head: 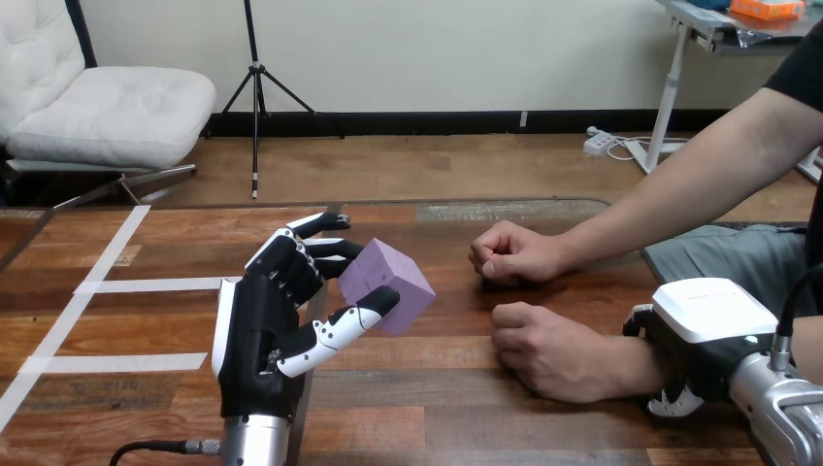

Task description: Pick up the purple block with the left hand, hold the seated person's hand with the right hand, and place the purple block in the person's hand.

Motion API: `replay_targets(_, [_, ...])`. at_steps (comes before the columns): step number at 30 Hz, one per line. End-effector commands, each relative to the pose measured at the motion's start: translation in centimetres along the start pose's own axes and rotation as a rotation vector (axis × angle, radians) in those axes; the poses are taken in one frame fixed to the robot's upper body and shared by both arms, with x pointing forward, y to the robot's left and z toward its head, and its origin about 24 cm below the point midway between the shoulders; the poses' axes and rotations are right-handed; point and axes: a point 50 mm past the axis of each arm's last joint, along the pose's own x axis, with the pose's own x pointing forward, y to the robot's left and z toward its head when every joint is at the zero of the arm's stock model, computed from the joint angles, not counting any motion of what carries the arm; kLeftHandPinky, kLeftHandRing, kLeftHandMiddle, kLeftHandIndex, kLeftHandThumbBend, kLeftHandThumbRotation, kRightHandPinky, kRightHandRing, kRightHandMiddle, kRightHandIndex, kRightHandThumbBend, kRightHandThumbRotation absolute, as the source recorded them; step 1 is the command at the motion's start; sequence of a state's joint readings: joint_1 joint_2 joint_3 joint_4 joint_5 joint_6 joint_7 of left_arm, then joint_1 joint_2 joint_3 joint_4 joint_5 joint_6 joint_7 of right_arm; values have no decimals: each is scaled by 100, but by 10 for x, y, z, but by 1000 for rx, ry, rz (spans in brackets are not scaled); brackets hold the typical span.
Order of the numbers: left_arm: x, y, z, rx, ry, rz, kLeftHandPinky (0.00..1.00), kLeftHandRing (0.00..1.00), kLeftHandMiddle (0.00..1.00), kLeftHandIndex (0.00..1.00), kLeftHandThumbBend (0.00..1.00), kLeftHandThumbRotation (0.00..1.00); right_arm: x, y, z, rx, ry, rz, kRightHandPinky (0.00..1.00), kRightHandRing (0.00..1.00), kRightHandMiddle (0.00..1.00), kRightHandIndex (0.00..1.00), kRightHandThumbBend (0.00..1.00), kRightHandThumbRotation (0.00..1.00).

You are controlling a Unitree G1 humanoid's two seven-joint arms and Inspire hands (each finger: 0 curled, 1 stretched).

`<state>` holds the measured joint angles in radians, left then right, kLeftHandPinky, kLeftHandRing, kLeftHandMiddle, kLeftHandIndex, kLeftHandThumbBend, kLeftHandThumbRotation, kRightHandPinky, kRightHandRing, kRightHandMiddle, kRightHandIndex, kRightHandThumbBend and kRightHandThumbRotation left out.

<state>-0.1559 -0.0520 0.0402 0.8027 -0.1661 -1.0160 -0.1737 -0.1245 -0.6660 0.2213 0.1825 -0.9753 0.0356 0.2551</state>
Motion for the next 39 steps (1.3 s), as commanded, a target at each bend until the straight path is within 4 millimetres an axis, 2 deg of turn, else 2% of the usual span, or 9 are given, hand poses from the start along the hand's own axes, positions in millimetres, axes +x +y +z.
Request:
replay_targets(1, [15, -19, 12, -53, -91, -7, 54, 49, 52, 63, 72, 0, 6, 4, -3, 18, 37, 61, 58, 65, 71, 74, 77, 4])
replay_targets(8, [15, -19, 12, -63, -92, -4, 54, 49, 52, 63, 72, 0, 7, 5, -1, 37, 40, 77, 54, 63, 69, 72, 75, 4])
replay_targets(17, [15, -19, 12, -60, -91, 0, 53, 49, 52, 63, 72, 0, 7, 5, -1, 60, 34, 99, 54, 65, 74, 74, 75, 3])
replay_targets(20, [15, -19, 12, -59, -91, 2, 53, 49, 52, 63, 72, 0, 6, 6, -2, 59, 24, 91, 51, 62, 72, 73, 75, 3])
replay_targets(30, [15, -20, 12, -66, -93, 2, 53, 49, 52, 63, 71, 0, 5, 7, -3, 74, 10, 91, 34, 44, 54, 65, 77, 1])
replay_targets(39, [16, -20, 12, -60, -94, 1, 53, 49, 52, 63, 71, 0, 4, 7, -4, 87, 8, 89, 28, 37, 49, 64, 77, 1])
